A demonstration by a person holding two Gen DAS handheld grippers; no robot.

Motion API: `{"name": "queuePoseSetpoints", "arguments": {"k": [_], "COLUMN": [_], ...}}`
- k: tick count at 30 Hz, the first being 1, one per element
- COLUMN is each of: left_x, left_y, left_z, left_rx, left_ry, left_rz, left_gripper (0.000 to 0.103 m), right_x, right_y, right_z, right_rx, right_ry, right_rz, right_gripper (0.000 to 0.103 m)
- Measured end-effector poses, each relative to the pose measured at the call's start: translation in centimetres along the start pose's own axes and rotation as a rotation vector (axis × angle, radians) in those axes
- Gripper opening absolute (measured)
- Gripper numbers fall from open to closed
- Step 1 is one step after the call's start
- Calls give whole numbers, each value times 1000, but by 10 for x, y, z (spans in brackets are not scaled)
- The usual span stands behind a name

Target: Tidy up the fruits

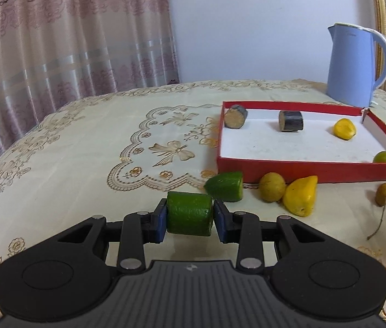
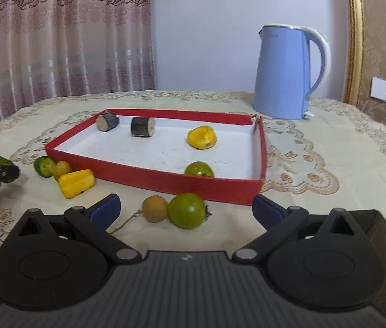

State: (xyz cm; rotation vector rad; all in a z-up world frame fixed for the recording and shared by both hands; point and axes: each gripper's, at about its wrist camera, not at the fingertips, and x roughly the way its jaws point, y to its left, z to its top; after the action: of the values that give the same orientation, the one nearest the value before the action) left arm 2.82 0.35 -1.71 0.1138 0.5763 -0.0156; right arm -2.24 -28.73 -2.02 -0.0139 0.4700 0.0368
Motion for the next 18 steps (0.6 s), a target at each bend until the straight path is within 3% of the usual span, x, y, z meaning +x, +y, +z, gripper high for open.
{"name": "queuePoseSetpoints", "arguments": {"k": [6,13,18], "left_x": [5,10,11], "left_y": [-4,-10,-12], "left_z": [-4,-9,-11], "left_rx": [19,35,49], "left_ry": [19,33,32], "left_rz": [19,40,52], "left_gripper": [34,34,35], "right_x": [2,3,5], "right_y": [-4,-5,-6], "right_z": [-1,-4,-5], "right_rx": [-68,-78,-61], "right_ry": [8,11,20], "right_rz": [-92,-82,-71], "right_gripper": [102,103,98]}}
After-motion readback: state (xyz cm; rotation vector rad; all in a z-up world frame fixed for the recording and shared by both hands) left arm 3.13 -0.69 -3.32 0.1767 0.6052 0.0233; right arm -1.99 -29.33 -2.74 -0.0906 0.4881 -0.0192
